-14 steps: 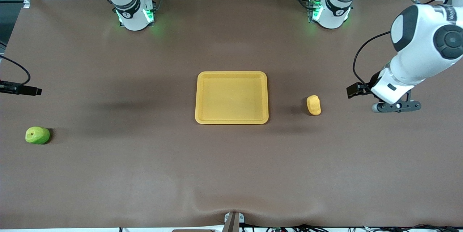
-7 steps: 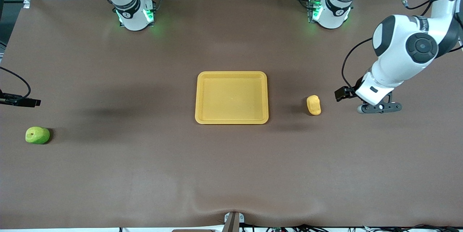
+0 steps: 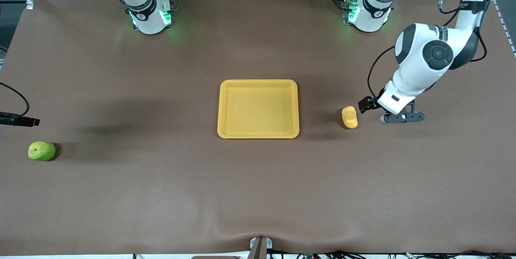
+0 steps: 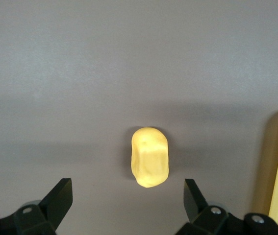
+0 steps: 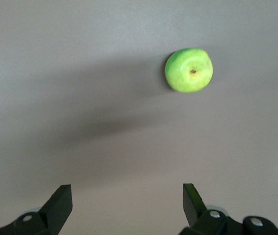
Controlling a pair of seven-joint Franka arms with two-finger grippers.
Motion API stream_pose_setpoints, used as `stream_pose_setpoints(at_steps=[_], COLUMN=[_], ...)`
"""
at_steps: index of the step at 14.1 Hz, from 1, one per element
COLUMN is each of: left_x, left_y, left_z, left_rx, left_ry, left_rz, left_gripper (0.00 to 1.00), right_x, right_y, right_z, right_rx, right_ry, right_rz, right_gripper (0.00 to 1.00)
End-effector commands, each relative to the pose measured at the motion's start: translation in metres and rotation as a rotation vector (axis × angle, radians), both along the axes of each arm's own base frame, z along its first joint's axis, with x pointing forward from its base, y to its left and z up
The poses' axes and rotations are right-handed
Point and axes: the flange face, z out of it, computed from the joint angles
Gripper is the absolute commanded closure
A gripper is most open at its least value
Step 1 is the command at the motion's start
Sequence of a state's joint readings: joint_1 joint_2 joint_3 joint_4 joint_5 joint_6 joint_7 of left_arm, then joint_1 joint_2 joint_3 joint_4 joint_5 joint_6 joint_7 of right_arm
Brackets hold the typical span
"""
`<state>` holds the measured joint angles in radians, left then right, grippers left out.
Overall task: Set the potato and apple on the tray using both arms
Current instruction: 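Reach the left gripper toward the yellow potato while the right gripper reaches the apple, then grasp the potato with the left gripper while the right gripper grasps the apple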
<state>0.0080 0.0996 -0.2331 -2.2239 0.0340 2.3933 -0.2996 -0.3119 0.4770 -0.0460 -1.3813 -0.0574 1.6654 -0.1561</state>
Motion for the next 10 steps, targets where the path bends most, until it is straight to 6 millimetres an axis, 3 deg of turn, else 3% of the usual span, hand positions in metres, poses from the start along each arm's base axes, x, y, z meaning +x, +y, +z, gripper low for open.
stream_pose_setpoints(at_steps=[1, 5, 10], left_x=[-0.004, -0.011, -0.015], left_y=[-0.003, -0.029, -0.03], left_z=[-0.02, -0.045, -0.079], left_rx=[-0.021, -0.032, -0.053], left_ry=[-0.023, -0.004, -0.038], left_rz=[0.028, 0.084, 0.091], left_gripper=[0.0, 0.0, 0.0], right_x=[0.004, 0.012, 0.016], right_y=[-0.023, -0.038, -0.071], right_z=[-0.018, -0.046, -0.088], right_rx=[-0.006, -0.015, -0.034], right_ry=[-0.022, -0.047, -0.092], right_rz=[0.043, 0.059, 0.141], right_gripper=[0.0, 0.0, 0.0])
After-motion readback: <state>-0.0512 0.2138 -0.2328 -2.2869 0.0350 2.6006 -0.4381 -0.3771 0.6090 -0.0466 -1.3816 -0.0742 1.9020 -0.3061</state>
